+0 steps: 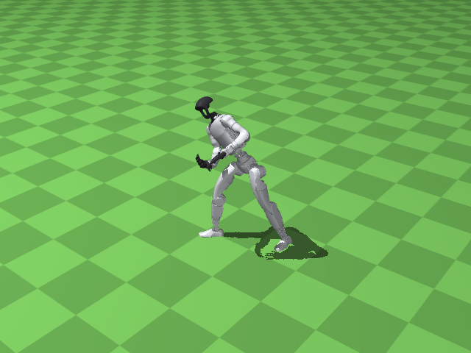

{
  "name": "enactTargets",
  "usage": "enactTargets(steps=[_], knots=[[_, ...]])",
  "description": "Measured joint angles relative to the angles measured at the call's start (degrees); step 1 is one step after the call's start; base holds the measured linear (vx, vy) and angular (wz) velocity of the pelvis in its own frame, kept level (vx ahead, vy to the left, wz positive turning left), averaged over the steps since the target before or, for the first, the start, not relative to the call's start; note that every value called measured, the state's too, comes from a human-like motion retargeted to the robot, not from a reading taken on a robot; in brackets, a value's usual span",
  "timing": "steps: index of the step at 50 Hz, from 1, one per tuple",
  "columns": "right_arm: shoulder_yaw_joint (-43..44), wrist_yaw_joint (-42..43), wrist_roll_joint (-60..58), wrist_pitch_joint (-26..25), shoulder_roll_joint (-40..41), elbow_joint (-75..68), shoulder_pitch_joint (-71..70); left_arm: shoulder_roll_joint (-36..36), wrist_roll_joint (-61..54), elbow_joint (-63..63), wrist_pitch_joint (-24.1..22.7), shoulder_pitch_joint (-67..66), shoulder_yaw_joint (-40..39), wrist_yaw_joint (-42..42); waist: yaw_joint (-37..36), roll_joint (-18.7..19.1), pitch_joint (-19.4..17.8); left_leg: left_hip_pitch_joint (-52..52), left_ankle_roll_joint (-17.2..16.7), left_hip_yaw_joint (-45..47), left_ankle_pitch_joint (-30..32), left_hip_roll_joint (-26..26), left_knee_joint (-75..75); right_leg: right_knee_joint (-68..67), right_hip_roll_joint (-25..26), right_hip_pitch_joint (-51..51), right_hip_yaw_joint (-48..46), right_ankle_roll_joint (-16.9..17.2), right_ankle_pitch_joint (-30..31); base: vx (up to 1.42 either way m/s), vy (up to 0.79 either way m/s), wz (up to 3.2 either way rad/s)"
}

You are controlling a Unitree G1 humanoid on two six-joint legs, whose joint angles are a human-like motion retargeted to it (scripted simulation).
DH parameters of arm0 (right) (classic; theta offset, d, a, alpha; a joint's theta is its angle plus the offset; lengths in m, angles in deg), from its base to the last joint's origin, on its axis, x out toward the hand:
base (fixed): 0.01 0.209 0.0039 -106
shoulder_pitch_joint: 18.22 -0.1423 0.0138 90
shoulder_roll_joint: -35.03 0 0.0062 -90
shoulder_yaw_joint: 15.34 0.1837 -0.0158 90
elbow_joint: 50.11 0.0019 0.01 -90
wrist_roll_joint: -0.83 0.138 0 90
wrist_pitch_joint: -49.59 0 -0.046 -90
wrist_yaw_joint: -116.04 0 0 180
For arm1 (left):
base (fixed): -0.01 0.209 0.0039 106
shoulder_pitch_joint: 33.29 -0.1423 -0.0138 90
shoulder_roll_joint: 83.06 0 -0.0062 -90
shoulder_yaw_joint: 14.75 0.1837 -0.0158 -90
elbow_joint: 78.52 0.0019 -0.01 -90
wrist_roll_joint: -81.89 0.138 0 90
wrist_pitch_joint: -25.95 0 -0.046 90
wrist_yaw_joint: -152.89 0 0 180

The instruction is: Kungfu

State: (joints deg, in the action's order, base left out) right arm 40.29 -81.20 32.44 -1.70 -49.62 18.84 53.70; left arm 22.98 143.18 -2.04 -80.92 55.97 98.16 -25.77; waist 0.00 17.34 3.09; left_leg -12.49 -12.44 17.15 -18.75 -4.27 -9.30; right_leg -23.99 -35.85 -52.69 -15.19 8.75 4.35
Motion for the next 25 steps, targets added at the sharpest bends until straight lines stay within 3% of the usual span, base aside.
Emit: enactTargets(steps=[6, 12, 18, 20, 23, 25], knots=[[1.6, -0.8, 0.7, -0.8, -0.7, -0.5, 0.0, 0.0, -0.3, 0.3, 4.3, -1.8, -1.5, -0.2, 0.0, 0.1, 0.2, 0.0, 0.8, 0.9, -0.1, 0.1, 0.0, 3.1, 0.0, 2.1, -3.0, -2.1, 0.0, 0.04, 0.16, -0.23], [3.9, -2.4, -0.1, -3.1, -0.8, -2.9, -0.1, -1.2, 0.1, 4.6, 2.4, 0.4, -2.5, -2.4, 4.4, 2.0, 1.3, -1.1, 0.8, 1.9, 0.6, -2.5, -1.3, -0.4, -0.4, 2.0, -9.3, -6.7, -1.6, 0.07, -0.08, -0.23], [9.3, -1.5, -1.3, -3.9, 1.1, -4.4, 0.4, -4.7, -0.7, 8.8, 0.3, 4.7, -4.7, -3.5, 7.1, 3.5, 4.6, 0.5, -1.2, 4.8, 4.2, -6.1, -0.9, -12.9, -2.1, -0.2, -16.0, -12.2, -11.7, 0.14, -0.36, -0.45], [11.9, -0.9, -1.9, -3.6, 1.3, -4.8, 0.5, -6.0, -3.1, 10.3, -0.2, 6.8, -6.2, -6.8, 8.6, 2.6, 6.0, 1.8, -2.0, 5.5, 7.6, -6.1, -1.1, -16.3, -3.0, -1.1, -16.0, -11.4, -12.2, 0.23, -0.65, -0.45], [15.0, 0.8, -1.6, -2.9, 1.8, -4.7, 0.9, -8.3, -6.2, 11.5, -3.5, 9.1, -10.2, -15.6, 10.7, 0.0, 8.1, 4.1, -2.3, 7.5, 18.1, -6.4, -2.7, -16.6, 2.0, -2.8, -10.1, -9.8, -13.4, 0.23, -0.76, -0.8], [16.5, 1.3, 0.5, -2.7, 2.0, -3.7, 0.8, -9.7, -9.6, 12.5, -6.7, 11.0, -13.5, -21.8, 12.0, -2.2, 9.1, 4.9, -1.5, 7.7, 27.7, -6.6, -5.5, -16.3, 6.0, -3.0, -7.1, -10.6, -15.5, 0.18, -0.79, -1.4]])
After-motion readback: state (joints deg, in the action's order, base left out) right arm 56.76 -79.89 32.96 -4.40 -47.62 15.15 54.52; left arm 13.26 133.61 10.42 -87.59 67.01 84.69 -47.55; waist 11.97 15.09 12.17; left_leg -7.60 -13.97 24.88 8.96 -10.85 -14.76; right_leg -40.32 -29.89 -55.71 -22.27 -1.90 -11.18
